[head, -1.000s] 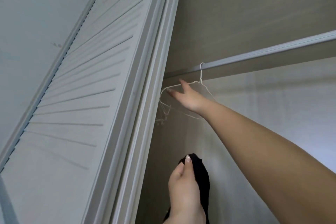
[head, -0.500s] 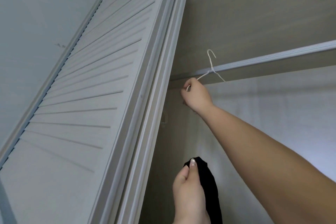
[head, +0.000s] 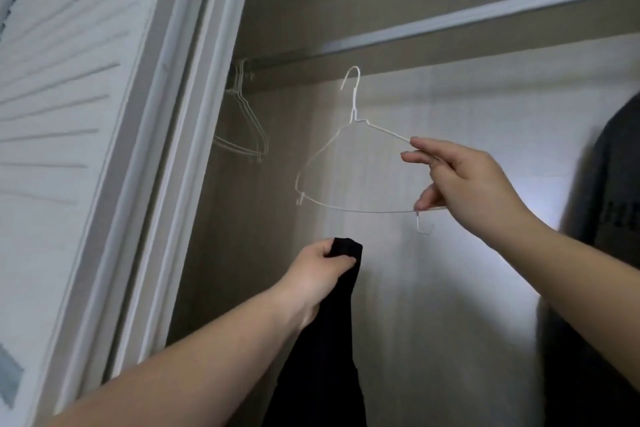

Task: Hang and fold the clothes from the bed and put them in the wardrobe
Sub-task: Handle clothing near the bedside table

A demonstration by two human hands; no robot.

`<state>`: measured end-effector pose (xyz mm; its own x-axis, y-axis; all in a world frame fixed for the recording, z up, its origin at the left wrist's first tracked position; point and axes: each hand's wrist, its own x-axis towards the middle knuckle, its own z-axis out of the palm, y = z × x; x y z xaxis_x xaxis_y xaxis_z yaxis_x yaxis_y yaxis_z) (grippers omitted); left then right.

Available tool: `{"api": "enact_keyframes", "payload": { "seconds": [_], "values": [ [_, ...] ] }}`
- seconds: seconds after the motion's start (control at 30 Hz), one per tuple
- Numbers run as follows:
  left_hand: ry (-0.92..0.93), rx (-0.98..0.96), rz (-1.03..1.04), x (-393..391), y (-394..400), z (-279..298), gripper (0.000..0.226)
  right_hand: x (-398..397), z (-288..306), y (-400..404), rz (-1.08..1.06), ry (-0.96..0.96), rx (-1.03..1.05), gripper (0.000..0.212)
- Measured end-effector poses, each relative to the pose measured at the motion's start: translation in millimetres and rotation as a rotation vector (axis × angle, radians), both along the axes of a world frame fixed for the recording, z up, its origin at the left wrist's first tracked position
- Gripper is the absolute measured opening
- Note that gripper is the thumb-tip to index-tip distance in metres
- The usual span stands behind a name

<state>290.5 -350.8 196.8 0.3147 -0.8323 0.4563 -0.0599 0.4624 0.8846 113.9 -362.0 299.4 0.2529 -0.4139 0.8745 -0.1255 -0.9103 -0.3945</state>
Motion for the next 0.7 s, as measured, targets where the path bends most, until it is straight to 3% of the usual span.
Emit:
{"api": "enact_keyframes", "payload": {
  "seconds": [0.13,0.27,0.47,0.57,0.63,0.7],
  "values": [
    [-0.375,0.138,0.265,5,-3,7,0.017,-34,-33,-1,0.025,-0.065,0.134,0.041],
    [-0.575,0.279,0.448,21,4,6,0.024,-64,-63,0,0.013,-0.106,0.223,0.038],
    [-0.479,0.306,0.623,41,22,-1,0.025,-102,-97,1,0.012,-0.167,0.240,0.029],
    [-0.435,0.351,0.610,43,33,2,0.011,-114,-112,5,0.031,-0.179,0.229,0.028],
    [-0.498,0.383,0.637,39,39,3,0.009,-124,-119,12,0.048,-0.158,0.203,0.026],
    [-0.700,0.410,0.730,40,44,0,0.019,-133,-124,22,0.076,-0.126,0.184,0.027]
  ]
}}
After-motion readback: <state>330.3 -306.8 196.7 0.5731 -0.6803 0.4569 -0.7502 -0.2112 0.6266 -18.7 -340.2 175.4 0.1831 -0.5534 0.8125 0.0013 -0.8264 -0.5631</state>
